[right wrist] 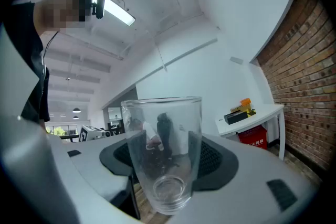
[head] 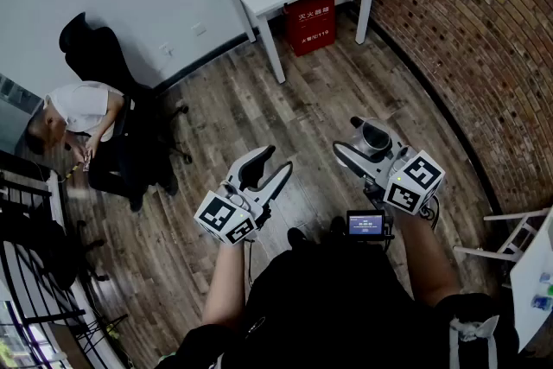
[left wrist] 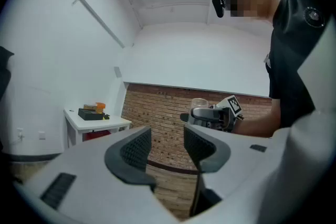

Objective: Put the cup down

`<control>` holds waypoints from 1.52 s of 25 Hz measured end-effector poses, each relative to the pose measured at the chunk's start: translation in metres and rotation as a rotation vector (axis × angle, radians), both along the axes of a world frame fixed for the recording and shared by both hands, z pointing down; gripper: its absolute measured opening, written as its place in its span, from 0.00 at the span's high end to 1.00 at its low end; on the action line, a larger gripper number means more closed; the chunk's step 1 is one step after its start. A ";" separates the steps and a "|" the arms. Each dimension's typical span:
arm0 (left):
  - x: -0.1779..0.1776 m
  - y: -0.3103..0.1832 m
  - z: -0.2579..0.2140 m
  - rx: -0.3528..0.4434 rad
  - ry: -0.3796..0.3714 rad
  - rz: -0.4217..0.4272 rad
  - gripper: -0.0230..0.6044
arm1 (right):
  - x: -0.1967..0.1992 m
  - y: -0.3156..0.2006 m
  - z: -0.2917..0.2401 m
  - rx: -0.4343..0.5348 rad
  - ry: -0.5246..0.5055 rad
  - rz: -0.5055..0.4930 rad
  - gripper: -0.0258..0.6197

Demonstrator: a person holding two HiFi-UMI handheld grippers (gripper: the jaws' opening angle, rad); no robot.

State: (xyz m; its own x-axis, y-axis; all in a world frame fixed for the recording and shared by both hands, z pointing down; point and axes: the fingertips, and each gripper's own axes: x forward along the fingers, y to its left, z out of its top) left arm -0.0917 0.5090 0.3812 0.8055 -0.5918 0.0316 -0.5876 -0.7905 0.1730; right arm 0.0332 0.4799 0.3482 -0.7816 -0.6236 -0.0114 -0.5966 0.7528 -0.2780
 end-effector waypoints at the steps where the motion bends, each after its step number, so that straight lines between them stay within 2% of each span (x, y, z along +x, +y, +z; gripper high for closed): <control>1: 0.000 0.001 0.001 -0.001 -0.001 0.001 0.65 | 0.000 0.001 0.001 -0.002 -0.001 0.000 0.51; 21: 0.005 0.006 0.005 -0.015 -0.005 0.003 0.65 | 0.002 0.009 0.002 -0.009 0.000 -0.009 0.51; 38: 0.053 -0.015 0.012 -0.040 -0.018 -0.013 0.65 | 0.070 -0.009 0.015 -0.032 -0.027 0.019 0.51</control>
